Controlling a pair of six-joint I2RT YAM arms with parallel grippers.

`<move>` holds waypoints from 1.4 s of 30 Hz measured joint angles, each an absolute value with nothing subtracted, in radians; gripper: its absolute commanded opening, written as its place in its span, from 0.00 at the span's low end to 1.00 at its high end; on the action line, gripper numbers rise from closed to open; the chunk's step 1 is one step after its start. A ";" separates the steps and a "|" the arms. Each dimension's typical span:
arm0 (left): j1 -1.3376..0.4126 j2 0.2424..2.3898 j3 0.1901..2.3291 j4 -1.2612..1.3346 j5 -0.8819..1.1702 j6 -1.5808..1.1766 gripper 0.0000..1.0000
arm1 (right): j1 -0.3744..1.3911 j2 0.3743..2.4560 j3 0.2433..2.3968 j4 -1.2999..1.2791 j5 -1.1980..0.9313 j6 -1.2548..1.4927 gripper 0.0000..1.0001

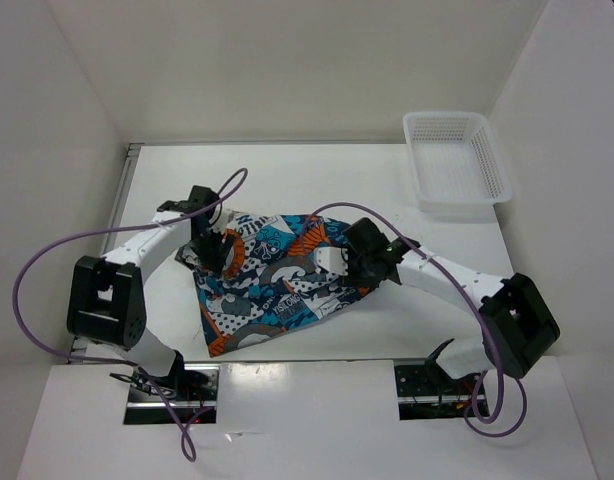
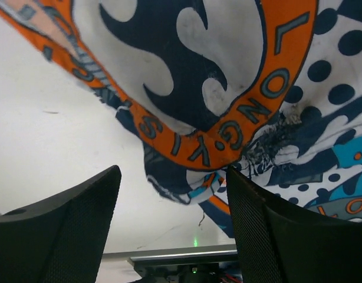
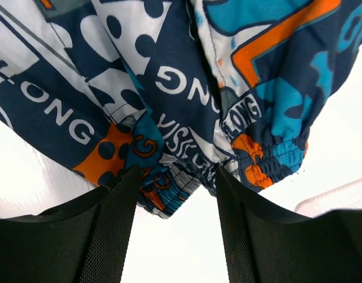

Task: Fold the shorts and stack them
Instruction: Fold the shorts

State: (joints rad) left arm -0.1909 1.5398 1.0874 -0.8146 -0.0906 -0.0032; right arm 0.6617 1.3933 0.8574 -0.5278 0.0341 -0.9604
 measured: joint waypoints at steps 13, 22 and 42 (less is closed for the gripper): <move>-0.191 1.634 1.052 -0.837 -0.017 -0.003 0.00 | 0.662 1.409 0.815 -0.403 0.115 -0.971 0.09; -0.191 1.580 1.279 -0.982 -0.107 -0.003 0.00 | 0.642 1.453 0.886 -0.397 0.142 -0.999 0.00; -0.557 1.393 1.135 -1.252 -0.017 -0.002 0.23 | 0.557 1.338 0.999 -0.714 0.102 -1.265 0.07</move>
